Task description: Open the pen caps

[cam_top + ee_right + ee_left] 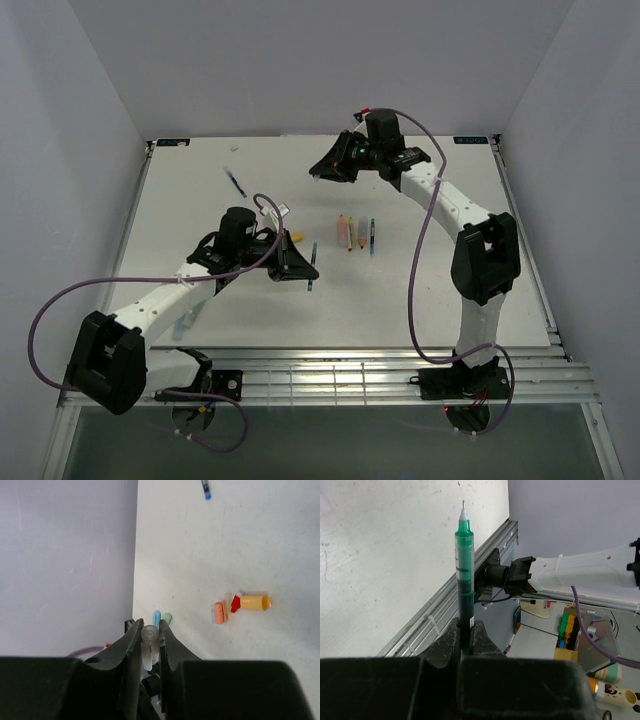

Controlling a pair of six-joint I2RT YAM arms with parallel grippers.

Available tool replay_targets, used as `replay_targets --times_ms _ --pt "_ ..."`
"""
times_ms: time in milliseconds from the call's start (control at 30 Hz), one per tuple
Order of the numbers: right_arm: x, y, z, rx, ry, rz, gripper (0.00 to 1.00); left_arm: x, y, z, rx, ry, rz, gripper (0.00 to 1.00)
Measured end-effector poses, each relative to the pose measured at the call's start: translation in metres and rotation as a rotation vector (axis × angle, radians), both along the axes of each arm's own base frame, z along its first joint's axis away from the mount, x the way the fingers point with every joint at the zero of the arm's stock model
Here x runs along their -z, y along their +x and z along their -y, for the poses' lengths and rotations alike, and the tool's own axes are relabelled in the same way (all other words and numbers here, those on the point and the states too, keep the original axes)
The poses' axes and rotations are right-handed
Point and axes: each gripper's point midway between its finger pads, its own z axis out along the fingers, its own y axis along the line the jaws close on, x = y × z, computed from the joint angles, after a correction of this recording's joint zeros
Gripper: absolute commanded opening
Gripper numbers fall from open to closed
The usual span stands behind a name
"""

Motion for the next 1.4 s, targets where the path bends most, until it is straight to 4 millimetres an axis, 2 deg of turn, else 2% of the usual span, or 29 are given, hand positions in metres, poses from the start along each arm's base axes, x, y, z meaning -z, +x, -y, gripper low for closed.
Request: replay_targets --times_ms 100,200,300,367,500,567,667,733,933,1233,1400 --pt "-0.01 0.026 0.009 0.056 0.005 0.038 0.08 0.005 -0.015 -0.007 0.004 0.013 -0.027 0.0" --pt "-0.006 0.03 0.009 0.059 -0.017 0.049 0.08 0.0 -0.022 -0.013 -0.005 0.022 -0.012 0.0" --pt "0.017 0.018 0.006 0.028 -0.062 0.029 0.08 -0.004 -0.023 -0.018 -0.027 0.048 0.018 0.0" --pt "0.046 0.002 0.004 -0.003 -0.106 -0.016 0.08 -0.007 -0.019 -0.023 -0.059 0.09 0.032 0.0" --pt "0.105 -0.038 0.001 -0.071 -0.205 -0.13 0.08 -0.025 0.006 -0.033 -0.158 0.195 0.086 0.0" --pt "0.121 -0.05 -0.002 -0.1 -0.239 -0.159 0.08 -0.04 0.02 -0.035 -0.194 0.225 0.126 0.0" --pt "0.134 -0.058 -0.007 -0.132 -0.267 -0.164 0.08 -0.056 0.035 -0.035 -0.222 0.247 0.167 0.0" --pt "0.14 -0.056 -0.008 -0.144 -0.288 -0.159 0.08 -0.059 0.039 -0.035 -0.228 0.257 0.178 0.0" --pt "0.156 -0.031 -0.013 -0.155 -0.337 -0.12 0.12 -0.051 0.035 -0.039 -0.224 0.291 0.152 0.0" --pt "0.206 -0.038 0.001 -0.189 -0.443 -0.176 0.16 -0.043 0.037 -0.038 -0.213 0.306 0.136 0.0" --pt "0.214 -0.039 0.002 -0.197 -0.452 -0.182 0.23 -0.04 0.038 -0.037 -0.208 0.306 0.131 0.0"
